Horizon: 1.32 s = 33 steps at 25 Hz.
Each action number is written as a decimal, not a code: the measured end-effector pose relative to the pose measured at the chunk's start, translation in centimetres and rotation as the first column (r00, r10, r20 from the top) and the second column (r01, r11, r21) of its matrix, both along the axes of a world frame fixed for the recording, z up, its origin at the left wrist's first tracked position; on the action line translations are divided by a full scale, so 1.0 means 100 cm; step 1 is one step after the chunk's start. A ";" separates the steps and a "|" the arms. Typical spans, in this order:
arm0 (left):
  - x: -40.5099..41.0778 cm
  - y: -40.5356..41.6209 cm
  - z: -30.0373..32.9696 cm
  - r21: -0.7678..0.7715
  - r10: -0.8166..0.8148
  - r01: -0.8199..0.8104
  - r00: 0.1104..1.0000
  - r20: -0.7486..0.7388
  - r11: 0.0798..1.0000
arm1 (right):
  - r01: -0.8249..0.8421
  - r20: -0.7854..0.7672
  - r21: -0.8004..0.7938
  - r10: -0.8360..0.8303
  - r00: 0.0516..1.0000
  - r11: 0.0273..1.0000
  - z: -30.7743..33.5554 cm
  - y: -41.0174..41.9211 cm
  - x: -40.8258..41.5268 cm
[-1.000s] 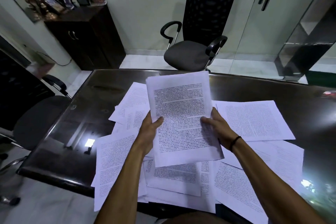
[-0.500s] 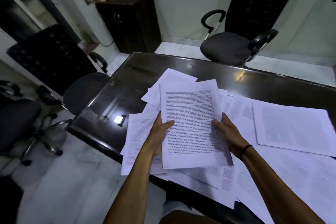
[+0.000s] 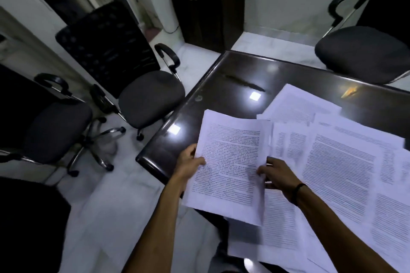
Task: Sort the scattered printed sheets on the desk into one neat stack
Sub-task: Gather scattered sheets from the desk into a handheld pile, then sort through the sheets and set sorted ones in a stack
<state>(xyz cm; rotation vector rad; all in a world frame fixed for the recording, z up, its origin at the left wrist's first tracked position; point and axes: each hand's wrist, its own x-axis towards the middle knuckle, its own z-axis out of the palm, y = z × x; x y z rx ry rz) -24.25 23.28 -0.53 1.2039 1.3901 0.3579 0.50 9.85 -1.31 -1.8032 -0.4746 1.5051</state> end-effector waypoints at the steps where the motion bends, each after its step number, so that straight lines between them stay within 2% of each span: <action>1: -0.013 0.023 -0.004 0.013 0.040 -0.040 0.998 -0.055 0.999 | -0.007 -0.010 -0.018 0.007 1.000 1.000 -0.005 0.022 -0.016; 4: -0.045 0.084 -0.018 0.043 0.097 -0.091 0.983 -0.153 0.995 | -0.033 0.021 -0.040 0.034 0.999 0.999 -0.023 0.084 -0.062; 9: -0.061 0.149 -0.035 0.122 0.095 -0.062 0.953 -0.288 0.991 | -0.022 0.093 -0.102 0.032 0.995 0.995 -0.059 0.153 -0.099; 15: -0.061 0.164 -0.047 0.065 -0.020 0.052 0.907 -0.420 0.997 | -0.024 0.131 -0.177 0.048 0.990 0.984 -0.079 0.163 -0.105; 19: -0.041 0.147 -0.048 0.235 0.004 0.155 0.829 -0.560 0.960 | -0.027 0.308 -0.167 0.078 0.948 0.986 -0.066 0.154 -0.097; 22: -0.003 0.110 -0.037 0.370 -0.022 0.240 0.862 -0.507 0.898 | 0.013 0.320 -0.120 0.026 0.947 0.993 -0.056 0.135 -0.086; 26: 0.054 0.052 -0.031 0.338 -0.164 0.315 0.899 -0.407 0.887 | 0.043 0.300 -0.047 -0.027 0.954 0.998 -0.042 0.099 -0.067; 30: 0.089 -0.012 -0.040 0.283 -0.322 0.422 0.884 -0.339 0.861 | 0.098 0.294 -0.010 -0.091 0.952 0.995 -0.028 0.042 -0.043; 32: 0.094 -0.045 -0.045 0.270 -0.404 0.496 0.853 -0.330 0.826 | 0.091 0.416 -0.029 -0.070 0.906 0.995 -0.025 0.003 -0.032; 33: 0.094 -0.059 -0.048 0.271 -0.438 0.533 0.832 -0.340 0.802 | 0.106 0.519 -0.067 -0.056 0.853 0.992 -0.027 -0.017 -0.027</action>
